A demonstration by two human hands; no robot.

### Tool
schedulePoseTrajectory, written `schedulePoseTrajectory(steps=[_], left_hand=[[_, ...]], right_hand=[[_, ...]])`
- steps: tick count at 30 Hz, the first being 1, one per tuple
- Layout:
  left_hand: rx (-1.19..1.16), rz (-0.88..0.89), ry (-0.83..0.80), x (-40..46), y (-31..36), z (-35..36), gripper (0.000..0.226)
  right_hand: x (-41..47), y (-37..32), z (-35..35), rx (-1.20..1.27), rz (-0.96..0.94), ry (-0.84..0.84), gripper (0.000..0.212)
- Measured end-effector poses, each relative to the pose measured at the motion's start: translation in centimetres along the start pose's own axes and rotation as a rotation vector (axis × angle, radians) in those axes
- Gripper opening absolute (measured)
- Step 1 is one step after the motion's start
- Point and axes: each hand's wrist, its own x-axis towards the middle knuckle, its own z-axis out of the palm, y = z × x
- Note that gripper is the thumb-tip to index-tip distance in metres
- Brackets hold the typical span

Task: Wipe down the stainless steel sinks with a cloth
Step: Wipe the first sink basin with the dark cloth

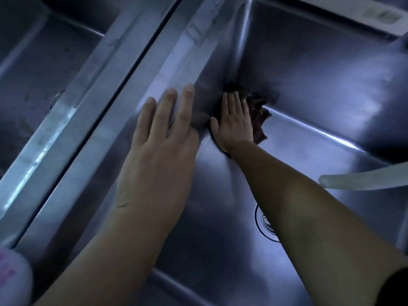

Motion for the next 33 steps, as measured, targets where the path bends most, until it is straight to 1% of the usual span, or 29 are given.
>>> schedulePoseTrajectory(steps=[5, 11, 15, 19, 21, 24, 27, 29, 33], left_hand=[[0.059, -0.007, -0.016, -0.2, 0.1, 0.0, 0.03], [0.071, 0.004, -0.065, -0.3, 0.1, -0.5, 0.022], [0.06, 0.011, -0.063, -0.4, 0.2, -0.8, 0.025], [0.019, 0.011, -0.022, -0.4, 0.2, -0.6, 0.021], [-0.009, 0.01, 0.009, -0.5, 0.2, -0.3, 0.023], [-0.035, 0.02, 0.035, -0.6, 0.1, -0.1, 0.02], [-0.06, 0.014, 0.033, -0.6, 0.1, -0.1, 0.014], [-0.09, 0.008, 0.037, -0.6, 0.2, -0.3, 0.01], [-0.105, 0.008, 0.023, -0.6, 0.2, -0.6, 0.012]], right_hand=[[-0.7, 0.7, -0.2, 0.011, 0.004, 0.007, 0.075], [-5.7, 6.6, -1.2, 0.013, 0.105, 0.061, 0.076], [-9.9, 11.0, -2.3, -0.017, 0.218, 0.066, 0.077], [-13.6, 15.5, -2.7, -0.04, 0.304, 0.038, 0.079], [-15.5, 17.4, -2.6, -0.024, 0.35, 0.075, 0.079], [-18.5, 19.4, -2.4, 0.035, 0.495, 0.119, 0.084], [-20.5, 19.2, -2.0, 0.031, 0.659, 0.147, 0.083], [-20.6, 17.8, -1.9, 0.029, 0.73, 0.123, 0.082], [-19.2, 13.7, -0.9, -0.013, 0.727, 0.029, 0.082]])
